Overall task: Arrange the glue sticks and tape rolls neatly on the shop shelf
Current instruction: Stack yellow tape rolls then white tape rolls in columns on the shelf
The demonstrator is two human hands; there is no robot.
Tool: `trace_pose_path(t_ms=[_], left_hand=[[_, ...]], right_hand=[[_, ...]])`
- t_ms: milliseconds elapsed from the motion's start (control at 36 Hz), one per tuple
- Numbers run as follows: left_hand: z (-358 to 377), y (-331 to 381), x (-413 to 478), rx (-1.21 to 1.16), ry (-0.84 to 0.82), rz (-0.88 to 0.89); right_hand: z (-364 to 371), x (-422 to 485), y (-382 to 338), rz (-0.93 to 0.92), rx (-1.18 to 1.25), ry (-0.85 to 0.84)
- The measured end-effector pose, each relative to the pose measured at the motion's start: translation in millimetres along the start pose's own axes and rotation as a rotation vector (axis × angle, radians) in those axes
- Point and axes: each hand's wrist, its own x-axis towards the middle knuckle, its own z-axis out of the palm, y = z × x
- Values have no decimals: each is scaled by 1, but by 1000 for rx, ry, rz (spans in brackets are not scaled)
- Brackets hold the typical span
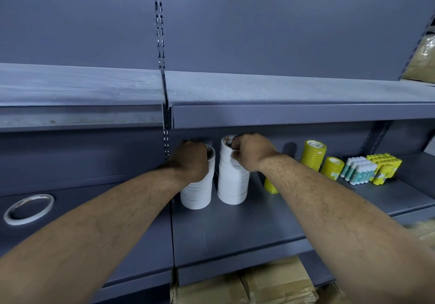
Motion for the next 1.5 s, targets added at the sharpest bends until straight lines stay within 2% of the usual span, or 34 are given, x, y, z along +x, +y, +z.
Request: trace_pose_path(t_ms=[444,611,694,861,1083,1194,1306,1500], left_hand=[[-4,3,-7,-11,-55,-21],[-13,3,-11,8,-9,49],[-18,-7,-21,-24,-34,-17],[-33,-47,-72,54,-116,-275],[-48,-115,-170,156,-54,-505],[-63,-155,-204,135,-46,-589],[-77,-195,-233,152,-6,-593],[-99,-268,-279,151,-57,-627]], right_hand=[[-4,1,-4,31,-51,-44],[-5,-5,-17,-42,-16,164],[-6,-7,-33,-128,46,141],[16,-3,-75,-328,124,58],[51,-16,-153,-474,177,-139],[64,-29,-195,-541,189,-140],[68,-42,-235,-564,222,-142],[93,-54,-316,-455,162,-215]])
